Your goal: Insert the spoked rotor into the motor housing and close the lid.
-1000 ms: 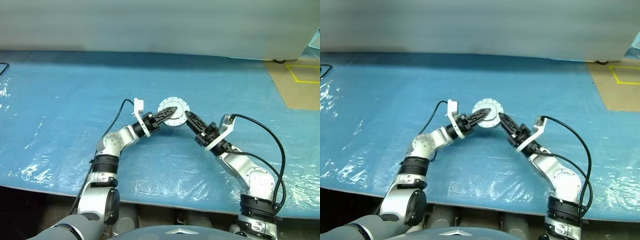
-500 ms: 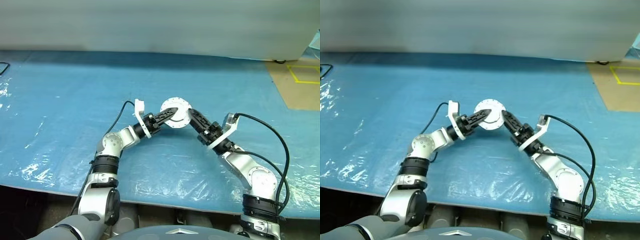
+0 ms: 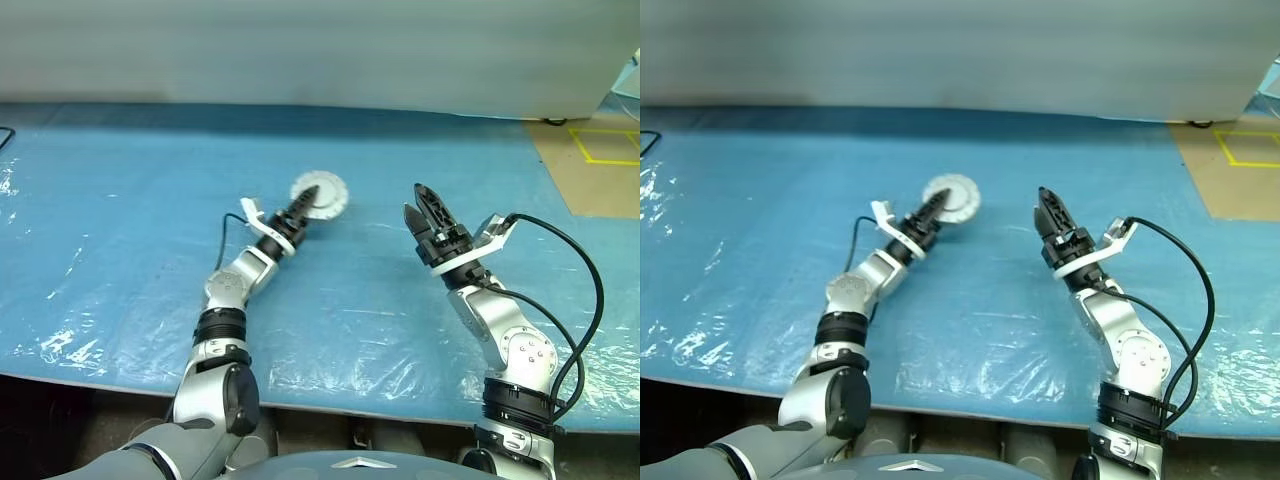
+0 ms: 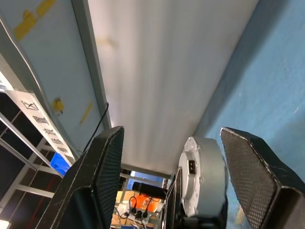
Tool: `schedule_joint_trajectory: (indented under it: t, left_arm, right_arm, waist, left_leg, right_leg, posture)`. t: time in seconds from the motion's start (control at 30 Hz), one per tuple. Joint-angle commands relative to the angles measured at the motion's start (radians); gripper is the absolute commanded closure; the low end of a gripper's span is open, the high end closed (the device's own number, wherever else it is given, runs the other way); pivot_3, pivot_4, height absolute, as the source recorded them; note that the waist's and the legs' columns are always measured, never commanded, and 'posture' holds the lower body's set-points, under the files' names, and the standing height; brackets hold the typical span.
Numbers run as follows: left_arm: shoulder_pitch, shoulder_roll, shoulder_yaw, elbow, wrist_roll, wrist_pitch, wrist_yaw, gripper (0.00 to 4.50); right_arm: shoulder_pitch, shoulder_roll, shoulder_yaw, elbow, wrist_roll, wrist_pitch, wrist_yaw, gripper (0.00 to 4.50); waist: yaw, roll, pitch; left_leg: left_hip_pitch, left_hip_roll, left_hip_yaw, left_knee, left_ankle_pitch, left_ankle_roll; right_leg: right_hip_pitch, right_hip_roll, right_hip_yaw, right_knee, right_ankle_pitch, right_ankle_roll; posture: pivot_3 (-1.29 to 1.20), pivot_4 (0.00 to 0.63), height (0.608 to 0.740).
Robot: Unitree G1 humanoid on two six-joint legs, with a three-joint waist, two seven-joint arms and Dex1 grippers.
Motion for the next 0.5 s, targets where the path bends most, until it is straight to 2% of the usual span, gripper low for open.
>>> schedule_joint_trajectory:
  t: [0.03,0.27,0.5]
  left_arm:
    - [-0.062,0.01,0.07,0.027,-0.016,-0.18,0.019,1.72]
    - [-0.126,0.076,0.15,0.165,0.06,-0.554,0.079,1.72]
    - [-0.135,0.155,0.172,0.317,0.12,-0.745,0.119,1.72]
  right_arm:
    - [-0.015,-0.004,0.005,-0.019,0.005,-0.013,0.005,1.13]
    - [-0.02,-0.02,0.038,-0.011,-0.047,-0.009,0.03,1.13]
    - [-0.005,-0.03,0.074,-0.007,-0.114,0.004,0.071,1.13]
  waist:
    - [0.002,0.0,0.0]
    - [0.004,0.0,0.0]
    - [0.005,-0.001,0.001]
  left_leg:
    - [0.0,0.0,0.0,0.0,0.0,0.0]
    - [-0.003,0.0,-0.003,0.001,0.002,0.003]
    - [-0.004,-0.001,-0.004,0.003,0.0,0.0]
  right_leg:
    - [0.0,0.0,0.0,0.0,0.0,0.0]
    - [0.0,0.0,-0.002,-0.001,0.001,0.001]
    - [0.0,0.0,-0.002,-0.001,0.002,0.003]
  posture:
    - [0.0,0.15,0.74]
    - [0.0,0.15,0.74]
    - [0.0,0.15,0.74]
